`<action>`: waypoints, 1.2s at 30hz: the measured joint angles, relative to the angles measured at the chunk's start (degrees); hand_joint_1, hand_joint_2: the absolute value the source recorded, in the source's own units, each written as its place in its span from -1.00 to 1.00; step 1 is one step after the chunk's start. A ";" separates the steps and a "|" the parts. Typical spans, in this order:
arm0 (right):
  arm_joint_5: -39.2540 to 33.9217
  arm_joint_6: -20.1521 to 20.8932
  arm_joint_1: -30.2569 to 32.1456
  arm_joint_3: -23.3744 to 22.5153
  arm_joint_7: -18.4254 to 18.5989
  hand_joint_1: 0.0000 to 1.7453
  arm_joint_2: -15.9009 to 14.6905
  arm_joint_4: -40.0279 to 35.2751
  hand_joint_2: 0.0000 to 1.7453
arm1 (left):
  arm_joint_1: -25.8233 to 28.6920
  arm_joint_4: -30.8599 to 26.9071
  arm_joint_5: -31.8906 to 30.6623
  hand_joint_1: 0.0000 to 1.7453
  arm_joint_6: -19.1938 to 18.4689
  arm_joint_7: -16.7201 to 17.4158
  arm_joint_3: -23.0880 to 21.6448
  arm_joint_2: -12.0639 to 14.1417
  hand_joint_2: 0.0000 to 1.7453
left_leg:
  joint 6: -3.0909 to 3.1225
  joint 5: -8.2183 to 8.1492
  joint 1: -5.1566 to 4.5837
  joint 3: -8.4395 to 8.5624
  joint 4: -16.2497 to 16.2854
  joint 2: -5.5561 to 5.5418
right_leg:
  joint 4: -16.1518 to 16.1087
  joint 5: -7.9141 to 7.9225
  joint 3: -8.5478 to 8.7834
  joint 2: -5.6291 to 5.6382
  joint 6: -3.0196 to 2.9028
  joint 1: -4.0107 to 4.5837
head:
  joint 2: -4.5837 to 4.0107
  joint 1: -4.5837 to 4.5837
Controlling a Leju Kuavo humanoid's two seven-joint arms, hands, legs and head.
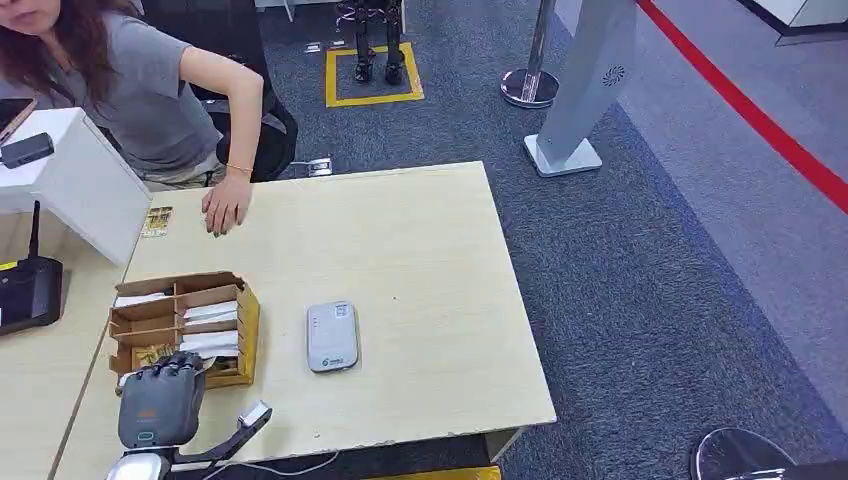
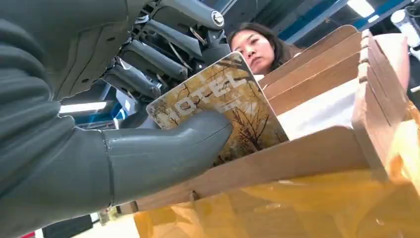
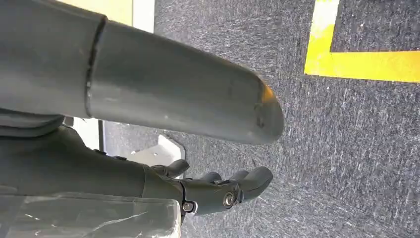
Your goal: Pass the card to the sensor for recognition and then transmit it.
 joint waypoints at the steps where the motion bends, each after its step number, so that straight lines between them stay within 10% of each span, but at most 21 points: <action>1: 0.02 0.00 0.00 0.00 0.07 -1.00 0.00 0.00 -1.00 | -0.04 0.02 -0.02 1.00 0.00 0.00 -0.02 -0.02 1.00 | 0.00 0.00 0.00 0.00 0.00 0.00 | 0.00 0.00 0.00 0.00 0.00 0.00 | -0.02 0.00; 19: 0.04 0.02 -0.10 0.00 -0.63 -1.00 0.02 0.00 -1.00 | -2.93 -3.17 4.72 1.00 -2.40 -9.68 0.04 -3.74 1.00 | 0.00 0.00 -0.01 0.00 0.01 -0.01 | 0.00 0.02 0.00 -0.01 0.01 0.00 | 0.00 0.00; 36: -0.04 0.02 -0.29 0.00 -0.83 -1.00 0.02 0.02 -1.00 | -8.14 -14.41 3.89 1.00 -0.57 -9.81 0.35 -3.93 1.00 | 0.00 0.01 0.00 -0.01 0.01 -0.01 | 0.01 0.02 0.01 -0.01 0.01 0.00 | -0.02 0.00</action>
